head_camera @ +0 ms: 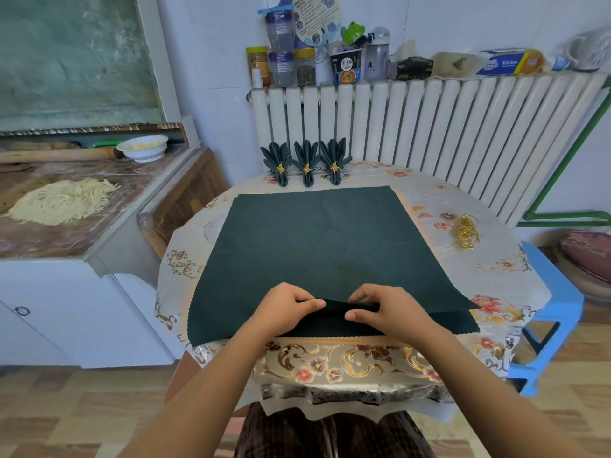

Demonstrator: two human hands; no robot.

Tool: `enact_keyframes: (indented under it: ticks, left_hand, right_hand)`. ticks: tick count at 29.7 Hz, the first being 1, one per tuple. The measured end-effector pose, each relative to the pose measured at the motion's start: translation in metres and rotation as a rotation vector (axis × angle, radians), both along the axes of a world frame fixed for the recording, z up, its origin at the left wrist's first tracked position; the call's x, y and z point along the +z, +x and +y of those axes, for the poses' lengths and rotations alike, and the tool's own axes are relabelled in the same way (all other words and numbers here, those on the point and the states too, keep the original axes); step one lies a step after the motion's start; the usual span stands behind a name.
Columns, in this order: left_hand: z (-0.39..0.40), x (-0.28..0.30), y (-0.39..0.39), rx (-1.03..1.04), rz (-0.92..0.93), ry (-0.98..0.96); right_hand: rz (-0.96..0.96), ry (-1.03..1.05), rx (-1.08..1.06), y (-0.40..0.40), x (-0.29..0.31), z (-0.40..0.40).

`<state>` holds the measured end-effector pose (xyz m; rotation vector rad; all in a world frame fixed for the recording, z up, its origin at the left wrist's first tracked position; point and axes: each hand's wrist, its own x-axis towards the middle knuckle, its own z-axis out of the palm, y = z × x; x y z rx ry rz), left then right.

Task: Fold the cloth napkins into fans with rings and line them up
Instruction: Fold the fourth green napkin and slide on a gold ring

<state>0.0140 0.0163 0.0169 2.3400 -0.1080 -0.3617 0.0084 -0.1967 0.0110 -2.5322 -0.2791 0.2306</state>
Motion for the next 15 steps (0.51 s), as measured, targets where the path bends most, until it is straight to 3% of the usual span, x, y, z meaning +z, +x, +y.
enact_keyframes:
  ticks: [4,11,15]
  left_hand:
    - [0.002,0.007,0.005,-0.053,0.02,0.075]
    - [0.038,0.04,0.014,-0.121,0.1,0.278]
    - [0.049,0.064,0.014,-0.25,0.342,0.104]
  right_hand:
    - [-0.09,-0.134,-0.044,0.002,0.005,-0.003]
    - [-0.08,-0.257,-0.095,0.006,0.036,-0.029]
    - [0.12,-0.378,0.089,0.004,0.065,-0.039]
